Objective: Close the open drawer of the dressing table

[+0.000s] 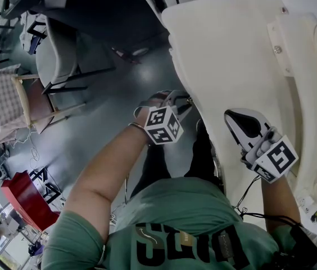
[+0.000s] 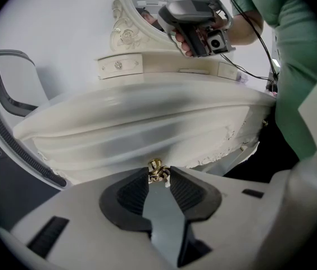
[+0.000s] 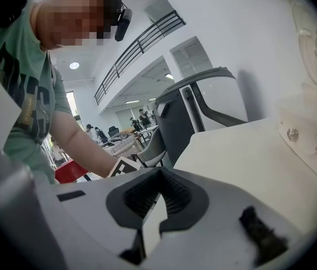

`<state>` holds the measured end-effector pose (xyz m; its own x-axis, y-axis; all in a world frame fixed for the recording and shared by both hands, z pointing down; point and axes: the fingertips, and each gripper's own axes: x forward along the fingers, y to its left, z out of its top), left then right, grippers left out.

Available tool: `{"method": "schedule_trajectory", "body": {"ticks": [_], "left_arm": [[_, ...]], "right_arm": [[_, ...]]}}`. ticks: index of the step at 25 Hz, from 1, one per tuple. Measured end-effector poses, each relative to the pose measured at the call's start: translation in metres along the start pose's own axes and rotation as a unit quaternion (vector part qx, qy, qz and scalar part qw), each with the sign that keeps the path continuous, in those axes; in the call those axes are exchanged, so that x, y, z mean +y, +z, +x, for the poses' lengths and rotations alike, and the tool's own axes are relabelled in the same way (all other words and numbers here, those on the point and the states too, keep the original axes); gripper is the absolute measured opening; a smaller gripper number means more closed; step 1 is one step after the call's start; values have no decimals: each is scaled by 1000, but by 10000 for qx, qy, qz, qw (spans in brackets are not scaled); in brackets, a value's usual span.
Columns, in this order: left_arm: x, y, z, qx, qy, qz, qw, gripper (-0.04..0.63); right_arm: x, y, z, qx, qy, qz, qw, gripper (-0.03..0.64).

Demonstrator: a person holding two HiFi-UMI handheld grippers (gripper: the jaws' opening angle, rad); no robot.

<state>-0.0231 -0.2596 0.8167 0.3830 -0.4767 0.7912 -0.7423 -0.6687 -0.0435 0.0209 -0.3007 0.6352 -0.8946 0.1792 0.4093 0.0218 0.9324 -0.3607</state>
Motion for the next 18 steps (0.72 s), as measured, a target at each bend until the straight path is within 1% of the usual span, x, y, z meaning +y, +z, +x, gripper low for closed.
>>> {"method": "schedule_trajectory", "body": {"ticks": [18], "left_arm": [[4, 12, 10, -78, -72, 30, 9999, 126]], "right_arm": [[-12, -3, -4, -55, -78, 89, 9999, 11]]}}
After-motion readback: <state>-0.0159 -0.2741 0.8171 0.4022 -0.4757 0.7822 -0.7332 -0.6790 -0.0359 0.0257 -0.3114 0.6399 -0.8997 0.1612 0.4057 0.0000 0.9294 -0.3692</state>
